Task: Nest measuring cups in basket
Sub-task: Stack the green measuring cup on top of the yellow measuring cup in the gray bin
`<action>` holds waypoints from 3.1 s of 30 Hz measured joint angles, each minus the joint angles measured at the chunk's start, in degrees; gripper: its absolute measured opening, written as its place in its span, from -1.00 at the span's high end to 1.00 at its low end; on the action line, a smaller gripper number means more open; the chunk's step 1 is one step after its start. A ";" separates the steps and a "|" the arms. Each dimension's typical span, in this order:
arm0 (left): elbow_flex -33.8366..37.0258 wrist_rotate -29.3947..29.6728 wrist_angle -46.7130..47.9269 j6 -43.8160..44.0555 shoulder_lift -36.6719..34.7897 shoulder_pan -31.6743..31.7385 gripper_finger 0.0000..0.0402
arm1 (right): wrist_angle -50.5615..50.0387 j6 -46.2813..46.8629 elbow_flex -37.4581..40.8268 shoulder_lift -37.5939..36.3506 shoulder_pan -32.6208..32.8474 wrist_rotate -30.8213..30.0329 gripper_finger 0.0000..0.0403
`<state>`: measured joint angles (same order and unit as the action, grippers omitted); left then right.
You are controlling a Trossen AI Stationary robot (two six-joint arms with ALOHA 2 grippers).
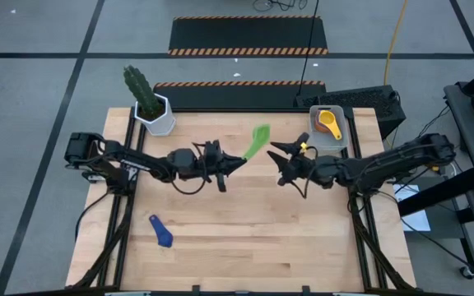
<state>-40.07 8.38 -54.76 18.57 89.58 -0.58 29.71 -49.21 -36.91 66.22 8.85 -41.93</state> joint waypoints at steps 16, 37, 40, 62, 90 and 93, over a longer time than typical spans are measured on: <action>0.02 0.22 5.63 -0.09 0.05 -0.85 0.98 | -0.16 -2.08 -0.63 5.86 -4.70 4.72 0.37; 0.00 -2.99 6.68 -2.37 0.02 -0.95 0.84 | -5.16 -0.90 -0.58 7.04 -5.45 9.06 0.99; 0.04 -3.66 7.21 -3.50 0.07 -1.05 0.67 | -4.45 0.14 -0.65 6.91 -5.47 8.98 0.99; 0.02 -3.88 44.21 -23.27 -23.56 -0.02 0.16 | -16.26 13.43 -0.63 2.38 -7.45 39.57 1.00; -2.28 -10.96 12.81 -37.93 -3.59 -5.77 -0.06 | -17.02 21.55 -0.63 5.81 -12.32 80.91 1.00; -5.55 -11.00 14.70 -37.83 -1.65 -6.99 -0.07 | -15.32 21.56 -0.59 7.08 -13.04 85.39 1.00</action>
<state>-45.63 -2.62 -40.07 -19.27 87.93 -7.58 14.39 -27.65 -37.50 73.29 -4.19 43.45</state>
